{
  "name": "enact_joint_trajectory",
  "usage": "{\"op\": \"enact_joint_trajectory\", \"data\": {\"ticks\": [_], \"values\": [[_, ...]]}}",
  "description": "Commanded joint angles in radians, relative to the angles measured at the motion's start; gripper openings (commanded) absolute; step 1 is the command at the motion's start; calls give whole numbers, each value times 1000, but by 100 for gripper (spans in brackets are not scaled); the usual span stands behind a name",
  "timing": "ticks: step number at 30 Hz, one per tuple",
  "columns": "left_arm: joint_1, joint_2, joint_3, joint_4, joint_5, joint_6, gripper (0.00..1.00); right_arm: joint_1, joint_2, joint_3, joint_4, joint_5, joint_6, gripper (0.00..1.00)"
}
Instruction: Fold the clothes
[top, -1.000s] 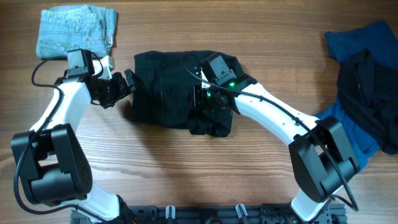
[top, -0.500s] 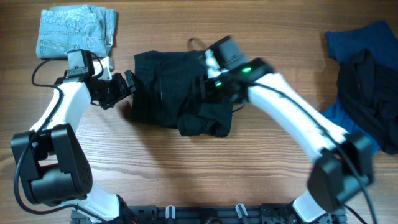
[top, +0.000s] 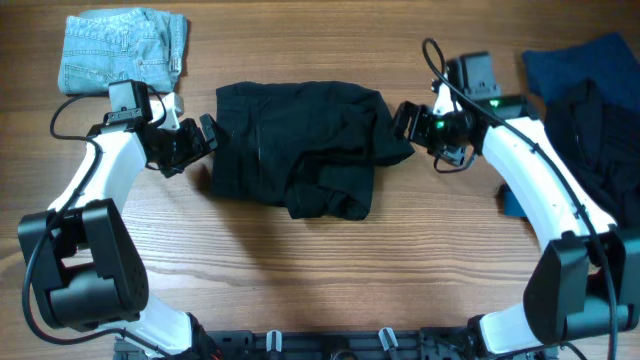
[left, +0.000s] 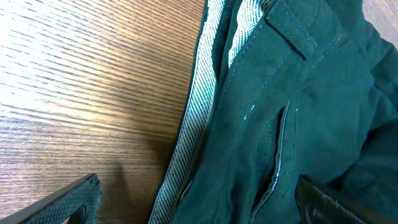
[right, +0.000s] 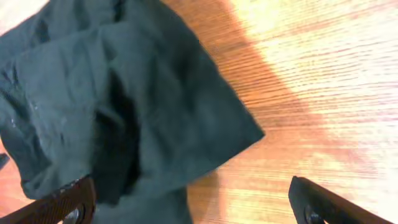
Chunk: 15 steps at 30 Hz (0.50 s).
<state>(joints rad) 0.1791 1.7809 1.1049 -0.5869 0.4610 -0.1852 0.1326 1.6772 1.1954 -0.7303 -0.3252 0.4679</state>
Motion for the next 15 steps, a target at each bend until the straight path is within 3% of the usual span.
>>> {"op": "enact_joint_trajectory", "data": {"ticks": [1,15], "values": [[8,-19,-5,-1,-6,-2,100,-31,43,-69,74,-119,-10,100],[8,-19,-5,0,-6,-2,100,-32,216,-87,225,-236,-121,100]]}}
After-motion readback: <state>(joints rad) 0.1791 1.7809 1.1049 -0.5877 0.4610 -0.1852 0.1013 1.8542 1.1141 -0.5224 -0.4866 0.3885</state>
